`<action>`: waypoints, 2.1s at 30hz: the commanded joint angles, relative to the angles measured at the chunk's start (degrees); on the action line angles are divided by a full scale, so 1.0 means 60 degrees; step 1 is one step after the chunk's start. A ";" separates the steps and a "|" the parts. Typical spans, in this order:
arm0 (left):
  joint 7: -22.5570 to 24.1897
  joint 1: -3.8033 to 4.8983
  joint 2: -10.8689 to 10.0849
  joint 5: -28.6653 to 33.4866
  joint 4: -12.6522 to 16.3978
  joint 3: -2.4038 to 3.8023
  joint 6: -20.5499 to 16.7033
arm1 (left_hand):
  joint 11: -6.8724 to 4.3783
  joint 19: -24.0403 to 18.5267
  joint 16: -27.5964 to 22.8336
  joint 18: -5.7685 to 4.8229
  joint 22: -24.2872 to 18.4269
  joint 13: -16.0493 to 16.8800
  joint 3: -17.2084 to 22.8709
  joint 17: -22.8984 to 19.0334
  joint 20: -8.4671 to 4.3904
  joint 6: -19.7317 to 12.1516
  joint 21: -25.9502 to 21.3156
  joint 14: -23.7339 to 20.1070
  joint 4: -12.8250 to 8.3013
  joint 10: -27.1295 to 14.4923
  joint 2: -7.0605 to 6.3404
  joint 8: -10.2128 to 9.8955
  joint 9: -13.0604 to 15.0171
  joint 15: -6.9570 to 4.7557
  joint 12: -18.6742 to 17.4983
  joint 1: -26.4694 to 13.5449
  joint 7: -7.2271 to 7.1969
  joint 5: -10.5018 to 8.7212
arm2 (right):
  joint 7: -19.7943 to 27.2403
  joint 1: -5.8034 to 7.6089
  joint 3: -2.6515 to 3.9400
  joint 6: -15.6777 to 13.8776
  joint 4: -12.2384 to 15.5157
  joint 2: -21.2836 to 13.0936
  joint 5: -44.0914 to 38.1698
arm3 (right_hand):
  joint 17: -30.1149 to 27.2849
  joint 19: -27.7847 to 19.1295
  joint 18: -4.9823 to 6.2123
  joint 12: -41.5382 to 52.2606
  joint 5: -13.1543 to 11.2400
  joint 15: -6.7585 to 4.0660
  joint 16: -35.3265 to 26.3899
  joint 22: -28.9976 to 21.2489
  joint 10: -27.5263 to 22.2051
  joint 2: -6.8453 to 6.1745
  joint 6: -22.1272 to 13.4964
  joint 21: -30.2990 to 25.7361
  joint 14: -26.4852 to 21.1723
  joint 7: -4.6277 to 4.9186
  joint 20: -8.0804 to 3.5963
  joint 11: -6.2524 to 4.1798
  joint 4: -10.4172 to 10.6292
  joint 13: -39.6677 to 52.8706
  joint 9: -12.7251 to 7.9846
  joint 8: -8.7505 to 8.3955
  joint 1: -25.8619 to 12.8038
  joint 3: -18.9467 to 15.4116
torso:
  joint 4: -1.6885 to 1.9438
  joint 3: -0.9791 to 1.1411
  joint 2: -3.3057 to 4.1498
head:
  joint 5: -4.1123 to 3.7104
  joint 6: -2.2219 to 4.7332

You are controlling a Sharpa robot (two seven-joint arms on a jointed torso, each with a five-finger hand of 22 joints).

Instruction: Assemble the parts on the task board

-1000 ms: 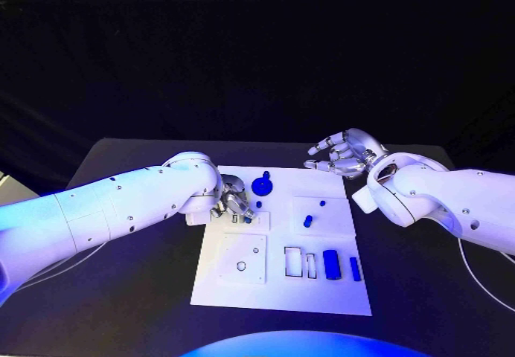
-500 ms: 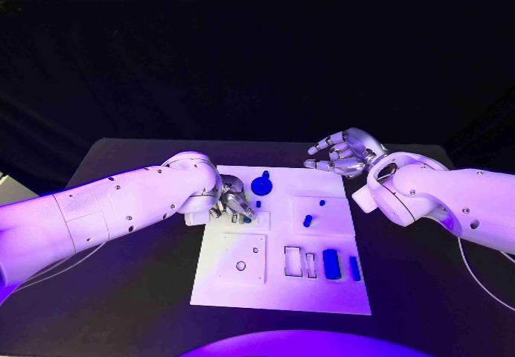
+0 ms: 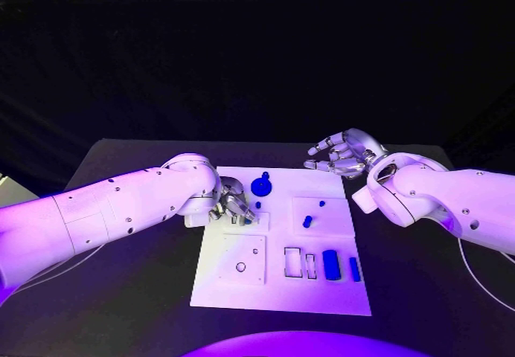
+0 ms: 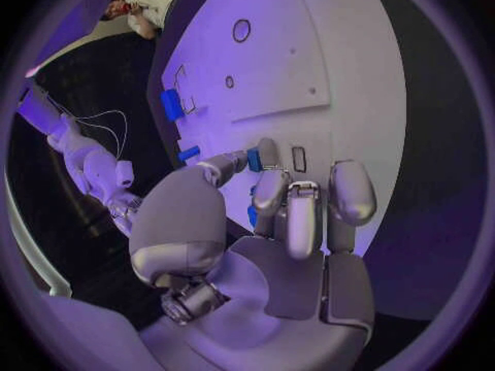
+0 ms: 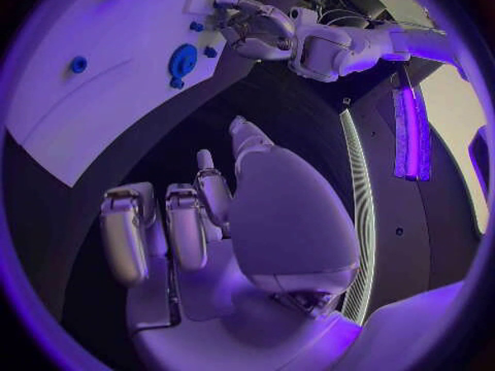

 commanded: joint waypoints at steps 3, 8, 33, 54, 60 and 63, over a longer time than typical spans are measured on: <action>0.0043 -0.0026 -0.0016 0.0029 0.0035 -0.0013 0.0029 | 0.0001 0.0045 0.0025 -0.0132 -0.0004 0.0012 -0.0325 0.1902 -0.0051 -0.0003 -0.0035 0.0831 0.0172 -0.0009 -0.0017 -0.0051 -0.0020 -0.0071 -0.0056 -0.0064 0.0062 -0.0033 | 0.0046 -0.0005 0.0002 0.0062 0.0013 -0.0010 -0.0089 | 0.2326 0.0925 -0.0021 0.0030 -0.0018 -0.0028 -0.0036 0.2425 -0.0022 0.0044 -0.0052 -0.0026 0.0942 -0.0018 -0.0006 -0.0019 0.0003 0.0273 -0.0017 0.0038 -0.0038 -0.0046 | 0.0000 -0.0009 -0.0002 | -0.0012 0.0013; 0.0040 -0.0028 -0.0064 0.0018 0.0068 -0.0010 -0.0012 | 0.0003 0.0043 0.0021 -0.0130 -0.0012 0.0002 -0.0556 0.1893 -0.0051 -0.0011 -0.0044 0.0829 0.0309 -0.0023 -0.0076 -0.0055 -0.0023 -0.0072 -0.0073 -0.0052 0.0065 -0.0036 | 0.0052 -0.0006 0.0002 0.0052 0.0006 -0.0010 -0.0090 | 0.2335 0.0914 -0.0015 0.0019 -0.0040 -0.0027 -0.0031 0.2413 -0.0032 0.0045 -0.0061 -0.0051 0.0944 -0.0016 -0.0006 -0.0018 0.0007 0.0260 -0.0022 0.0037 -0.0063 -0.0065 | 0.0000 -0.0012 -0.0007 | -0.0016 0.0016; 0.0079 -0.0019 -0.0488 0.0536 0.0443 0.0325 -0.0767 | 0.0156 -0.0325 -0.0296 -0.0019 -0.0567 -0.1168 -0.1411 0.1214 0.0020 -0.0472 -0.0377 0.0637 0.0978 -0.0750 -0.0246 -0.0237 -0.0072 0.0021 -0.1006 0.0314 0.0247 -0.0021 | 0.0071 -0.0028 0.0001 -0.0047 -0.0047 -0.0006 -0.0091 | 0.2319 0.0897 -0.0005 0.0006 -0.0062 -0.0025 -0.0040 0.2393 -0.0044 0.0052 -0.0079 -0.0093 0.0940 -0.0012 -0.0006 -0.0014 0.0012 0.0245 -0.0031 0.0033 -0.0105 -0.0093 | -0.0003 0.0002 -0.0011 | -0.0052 0.0144; 0.0172 0.0399 -0.1107 0.0809 0.0454 0.0760 -0.1025 | 0.0691 -0.1555 -0.1105 0.0335 -0.2366 -0.4072 -0.1957 -0.0310 0.0426 -0.1624 -0.1563 0.0056 0.1253 -0.2688 -0.0030 -0.1118 -0.0453 0.0478 -0.3275 0.1447 0.0855 0.0078 | 0.0079 -0.0035 0.0001 -0.0059 -0.0084 -0.0047 -0.0091 | 0.2311 0.0888 0.0001 -0.0008 -0.0063 -0.0024 -0.0045 0.2382 -0.0057 0.0063 -0.0089 -0.0117 0.0937 -0.0011 -0.0005 -0.0013 0.0004 0.0229 -0.0037 0.0033 -0.0121 -0.0111 | 0.0002 -0.0005 0.0010 | -0.0017 0.0248; 0.0283 0.0454 -0.1001 0.0836 0.0069 0.0775 -0.1326 | 0.0769 -0.1778 -0.1297 0.0411 -0.2727 -0.4182 -0.2089 -0.0653 0.0491 -0.1733 -0.1825 -0.0092 0.1267 -0.2814 -0.0012 -0.1235 -0.0525 0.0551 -0.3359 0.1494 0.0936 0.0074 | 0.0076 -0.0035 0.0001 -0.0063 -0.0086 -0.0049 -0.0091 | 0.2311 0.0888 0.0001 -0.0008 -0.0063 -0.0024 -0.0045 0.2382 -0.0057 0.0063 -0.0089 -0.0117 0.0937 -0.0011 -0.0005 -0.0013 0.0004 0.0229 -0.0037 0.0033 -0.0121 -0.0111 | 0.0008 -0.0005 0.0018 | -0.0019 0.0278; 0.0356 0.0474 -0.0875 0.0762 -0.0198 0.0776 -0.1404 | 0.0781 -0.1781 -0.1305 0.0414 -0.2742 -0.4204 -0.2128 -0.0663 0.0499 -0.1744 -0.1844 -0.0099 0.1276 -0.2833 -0.0020 -0.1249 -0.0536 0.0562 -0.3373 0.1482 0.0947 0.0061 | 0.0072 -0.0035 0.0000 -0.0065 -0.0085 -0.0050 -0.0091 | 0.2311 0.0888 0.0001 -0.0008 -0.0063 -0.0024 -0.0045 0.2382 -0.0057 0.0063 -0.0089 -0.0117 0.0937 -0.0011 -0.0005 -0.0013 0.0004 0.0229 -0.0037 0.0033 -0.0121 -0.0111 | 0.0014 -0.0004 0.0019 | -0.0016 0.0280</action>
